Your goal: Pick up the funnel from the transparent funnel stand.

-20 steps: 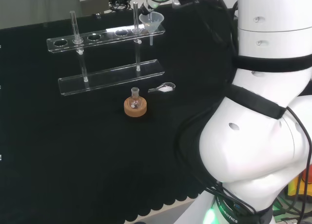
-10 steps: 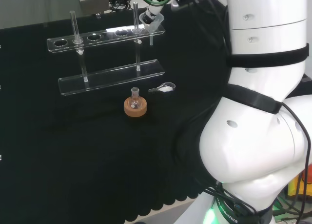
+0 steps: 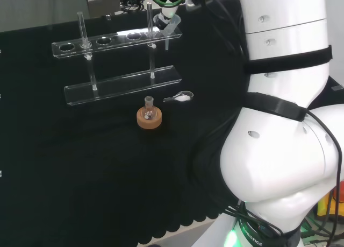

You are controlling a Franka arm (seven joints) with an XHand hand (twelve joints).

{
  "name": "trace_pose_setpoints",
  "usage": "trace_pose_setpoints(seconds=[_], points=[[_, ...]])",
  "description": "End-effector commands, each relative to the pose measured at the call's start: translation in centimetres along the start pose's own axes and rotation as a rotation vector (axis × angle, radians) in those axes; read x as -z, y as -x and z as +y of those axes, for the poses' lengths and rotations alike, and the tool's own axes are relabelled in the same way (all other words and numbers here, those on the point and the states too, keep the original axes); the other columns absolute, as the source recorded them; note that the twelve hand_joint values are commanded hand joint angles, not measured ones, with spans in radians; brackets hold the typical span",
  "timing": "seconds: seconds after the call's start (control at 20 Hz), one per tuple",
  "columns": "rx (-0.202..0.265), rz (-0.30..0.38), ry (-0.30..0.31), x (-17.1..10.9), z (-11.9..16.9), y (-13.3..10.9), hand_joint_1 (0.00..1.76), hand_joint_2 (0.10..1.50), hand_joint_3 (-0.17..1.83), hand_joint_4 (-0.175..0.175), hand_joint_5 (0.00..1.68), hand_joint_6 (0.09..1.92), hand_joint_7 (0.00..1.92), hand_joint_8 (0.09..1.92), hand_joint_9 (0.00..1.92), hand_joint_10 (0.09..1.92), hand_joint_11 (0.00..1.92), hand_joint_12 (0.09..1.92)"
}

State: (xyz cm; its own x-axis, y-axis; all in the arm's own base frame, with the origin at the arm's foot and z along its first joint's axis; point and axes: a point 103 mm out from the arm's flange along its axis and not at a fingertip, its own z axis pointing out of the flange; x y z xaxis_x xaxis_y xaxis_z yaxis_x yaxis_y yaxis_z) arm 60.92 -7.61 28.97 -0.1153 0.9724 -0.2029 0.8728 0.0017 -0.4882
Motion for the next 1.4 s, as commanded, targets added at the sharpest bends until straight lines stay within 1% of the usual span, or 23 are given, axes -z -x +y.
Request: trace_pose_setpoints(seconds=[0.05,0.25,0.35,0.55,0.65,0.7,0.8,0.9,0.95,1.0,1.1,1.4], points=[[0.023,-0.017,-0.049,-0.8,0.5,0.1,0.5,0.77,0.13,0.021,0.0,0.09,0.0,0.41,0.23,0.8,0.11,1.44],[0.024,-0.029,-0.07,-0.9,0.5,0.3,0.51,0.76,0.13,0.037,0.0,0.09,0.0,0.39,0.24,0.81,0.13,1.43],[0.037,-0.045,-0.077,-0.9,0.5,0.2,0.52,0.76,0.13,0.045,0.0,0.09,0.0,0.37,0.24,0.81,0.14,1.43],[0.031,-0.073,-0.095,-0.8,0.5,0.1,0.54,0.76,0.13,0.055,0.01,0.09,0.0,0.36,0.24,0.81,0.13,1.43],[0.026,-0.087,-0.105,-0.6,0.6,0.3,0.57,0.76,0.13,0.056,0.03,0.09,0.0,0.36,0.25,0.81,0.14,1.43],[0.038,-0.094,-0.105,-0.5,0.6,0.2,0.59,0.76,0.13,0.057,0.03,0.09,0.0,0.36,0.25,0.81,0.14,1.43],[0.044,-0.104,-0.091,-0.3,0.7,0.5,0.61,0.76,0.13,0.056,0.05,0.09,0.0,0.37,0.26,0.81,0.14,1.43],[0.037,-0.11,-0.087,-0.1,0.6,-0.1,0.63,0.76,0.14,0.055,0.06,0.09,0.0,0.4,0.28,0.8,0.15,1.42],[0.035,-0.118,-0.085,0.0,0.7,-0.1,0.63,0.76,0.14,0.054,0.07,0.09,0.0,0.42,0.28,0.79,0.15,1.42],[0.026,-0.104,-0.084,-0.1,0.7,0.0,0.64,0.76,0.15,0.053,0.07,0.09,0.0,0.43,0.29,0.78,0.15,1.42],[0.021,-0.114,-0.082,0.0,0.8,0.4,0.67,0.76,0.15,0.052,0.07,0.09,0.0,0.44,0.3,0.78,0.16,1.42],[0.027,-0.143,-0.088,0.3,1.1,-0.5,0.73,0.74,0.21,0.047,0.1,0.09,0.0,0.48,0.33,0.74,0.17,1.41]])
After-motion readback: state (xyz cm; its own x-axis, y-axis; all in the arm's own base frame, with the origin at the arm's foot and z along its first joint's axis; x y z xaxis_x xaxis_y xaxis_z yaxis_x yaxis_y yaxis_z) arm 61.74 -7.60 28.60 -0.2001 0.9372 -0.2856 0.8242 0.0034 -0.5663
